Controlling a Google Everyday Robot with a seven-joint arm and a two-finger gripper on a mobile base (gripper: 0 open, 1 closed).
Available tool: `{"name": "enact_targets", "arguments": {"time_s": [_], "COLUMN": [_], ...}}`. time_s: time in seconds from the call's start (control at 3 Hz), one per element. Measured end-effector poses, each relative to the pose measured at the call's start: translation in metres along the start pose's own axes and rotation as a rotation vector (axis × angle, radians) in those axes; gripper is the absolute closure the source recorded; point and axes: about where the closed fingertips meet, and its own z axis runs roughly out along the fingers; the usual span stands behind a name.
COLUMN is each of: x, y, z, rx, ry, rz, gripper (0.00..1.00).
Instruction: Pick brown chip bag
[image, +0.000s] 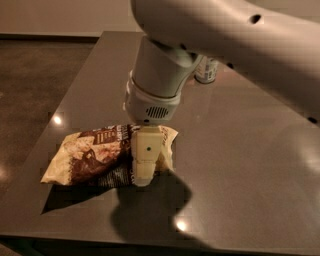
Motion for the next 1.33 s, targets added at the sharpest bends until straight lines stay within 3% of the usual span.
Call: {"name": "enact_targets", "arguments": {"time_s": [1.0,1.33], "x": [-0.012,-0.006], "y": [-0.015,-0.019], "z": [0.033,0.043], "rx": [-0.023,-0.035], "ry": [0.056,0.09], "rz": [-0.046,-0.051], "gripper": [0.0,0.23]}}
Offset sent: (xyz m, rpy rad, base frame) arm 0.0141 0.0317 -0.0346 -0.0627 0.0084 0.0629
